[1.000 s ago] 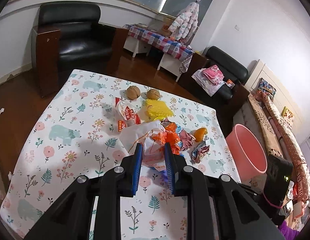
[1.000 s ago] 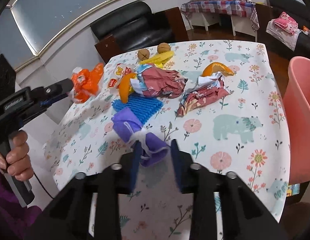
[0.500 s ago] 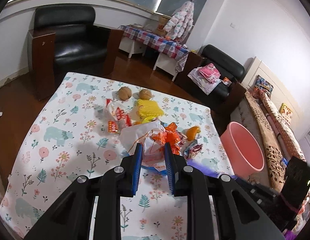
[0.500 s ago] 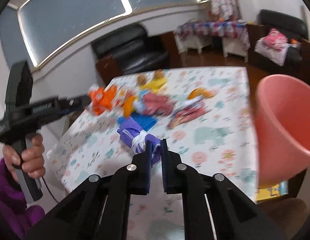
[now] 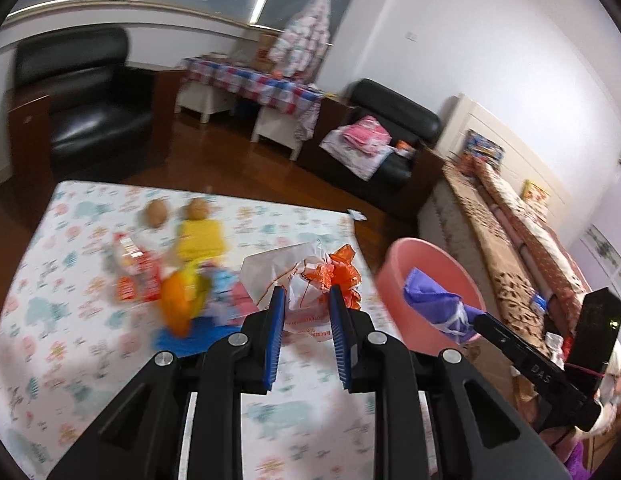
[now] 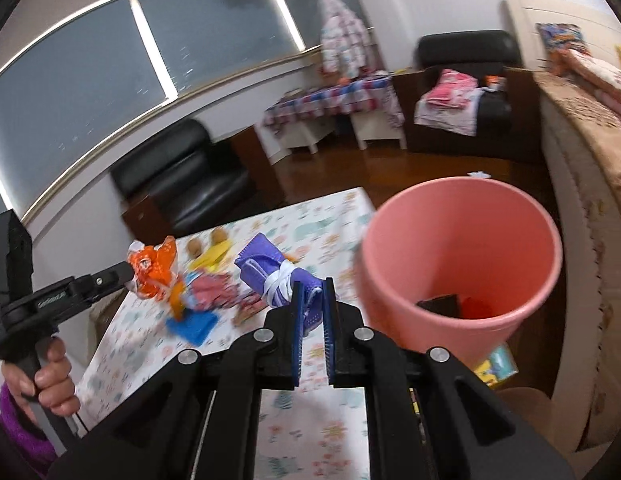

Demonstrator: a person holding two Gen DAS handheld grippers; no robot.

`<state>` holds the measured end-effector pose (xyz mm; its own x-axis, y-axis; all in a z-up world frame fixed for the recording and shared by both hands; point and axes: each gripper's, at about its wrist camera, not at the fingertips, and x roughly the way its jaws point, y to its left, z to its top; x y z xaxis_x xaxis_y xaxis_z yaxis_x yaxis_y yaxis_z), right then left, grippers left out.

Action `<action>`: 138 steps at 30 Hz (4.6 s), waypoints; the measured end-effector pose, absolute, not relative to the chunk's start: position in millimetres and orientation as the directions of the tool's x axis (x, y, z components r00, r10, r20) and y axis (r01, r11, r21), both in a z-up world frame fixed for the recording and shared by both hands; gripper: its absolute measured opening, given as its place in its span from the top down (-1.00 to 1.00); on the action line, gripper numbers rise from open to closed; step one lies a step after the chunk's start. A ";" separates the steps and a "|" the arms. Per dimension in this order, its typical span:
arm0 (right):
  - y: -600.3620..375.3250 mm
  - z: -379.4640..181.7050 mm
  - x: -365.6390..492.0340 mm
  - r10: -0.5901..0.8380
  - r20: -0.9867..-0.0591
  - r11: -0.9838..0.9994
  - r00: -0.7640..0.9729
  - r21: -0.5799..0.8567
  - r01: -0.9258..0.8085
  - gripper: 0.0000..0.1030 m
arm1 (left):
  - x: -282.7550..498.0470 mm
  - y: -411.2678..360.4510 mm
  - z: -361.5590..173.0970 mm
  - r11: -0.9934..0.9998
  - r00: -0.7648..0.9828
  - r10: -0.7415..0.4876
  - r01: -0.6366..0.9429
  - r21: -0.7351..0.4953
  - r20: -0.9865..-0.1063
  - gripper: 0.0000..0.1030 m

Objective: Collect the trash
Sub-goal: 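Carry both items to the pink bucket and release them inside, then move both tools back to the table toward the snack bag and yellow mesh, then grasp the red-white snack bag with the left tool while the right grasps the yellow mesh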

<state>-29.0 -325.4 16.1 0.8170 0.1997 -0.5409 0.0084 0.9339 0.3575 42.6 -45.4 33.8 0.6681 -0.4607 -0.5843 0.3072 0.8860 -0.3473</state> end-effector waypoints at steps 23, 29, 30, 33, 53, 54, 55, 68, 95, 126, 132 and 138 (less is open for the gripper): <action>-422.8 -15.2 -14.3 -0.100 -0.621 0.908 0.777 0.263 0.327 0.82 | 102.4 -262.2 -10.3 0.795 0.448 -0.557 0.530 -0.294 -0.699 0.58; -424.6 -25.0 -8.6 -0.084 -0.637 0.906 0.767 0.272 0.325 0.81 | 101.3 -277.4 -26.9 0.796 0.439 -0.534 0.550 -0.253 -0.723 0.55; -425.2 -26.4 -7.6 -0.075 -0.638 0.904 0.766 0.280 0.323 0.81 | 101.1 -278.2 -28.3 0.795 0.437 -0.533 0.552 -0.252 -0.724 0.53; -428.8 -30.1 -4.7 -0.061 -0.649 0.896 0.759 0.299 0.328 0.76 | 100.7 -279.8 -31.8 0.794 0.430 -0.533 0.552 -0.255 -0.729 0.41; -389.1 -4.7 -25.1 0.022 -0.562 0.915 0.827 0.345 0.210 0.44 | 78.3 -231.6 -5.8 0.823 0.518 -0.526 0.512 -0.248 -0.675 0.08; -383.3 -2.9 -27.0 0.031 -0.554 0.916 0.832 0.348 0.198 0.44 | 76.9 -225.7 -4.6 0.828 0.525 -0.522 0.502 -0.250 -0.672 0.08; -378.8 -1.4 -28.3 0.034 -0.551 0.918 0.834 0.348 0.192 0.44 | 76.0 -221.7 -4.2 0.831 0.529 -0.520 0.496 -0.252 -0.671 0.08; -318.6 -1.2 -34.6 0.123 -0.561 0.929 0.819 0.355 0.104 0.44 | 51.5 -150.0 3.1 0.906 0.638 -0.418 0.347 -0.243 -0.647 0.08; -240.7 3.6 5.6 0.343 -0.569 0.909 0.748 0.403 -0.110 0.32 | 44.4 43.7 32.5 0.979 0.795 -0.103 -0.026 -0.204 -0.598 0.09; -128.8 -70.4 222.1 0.498 -0.753 0.858 0.430 0.499 -0.121 0.31 | 152.3 81.7 -77.1 0.944 0.617 -0.197 -0.091 -0.317 -0.762 0.85; -127.6 -70.1 215.6 0.528 -0.727 0.840 0.439 0.524 -0.142 0.64 | 144.0 91.4 -72.1 0.931 0.626 -0.203 -0.115 -0.346 -0.753 0.94; -146.8 -37.2 187.6 0.535 -0.664 0.829 0.522 0.531 -0.175 0.79 | 128.5 98.2 -53.6 0.926 0.662 -0.198 -0.115 -0.359 -0.723 0.97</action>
<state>187.6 -146.8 -37.2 0.5220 0.5353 -0.6641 -0.1749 0.8292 0.5309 128.5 98.2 -53.6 0.6618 -0.1982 -0.7230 -0.1152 0.9261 -0.3594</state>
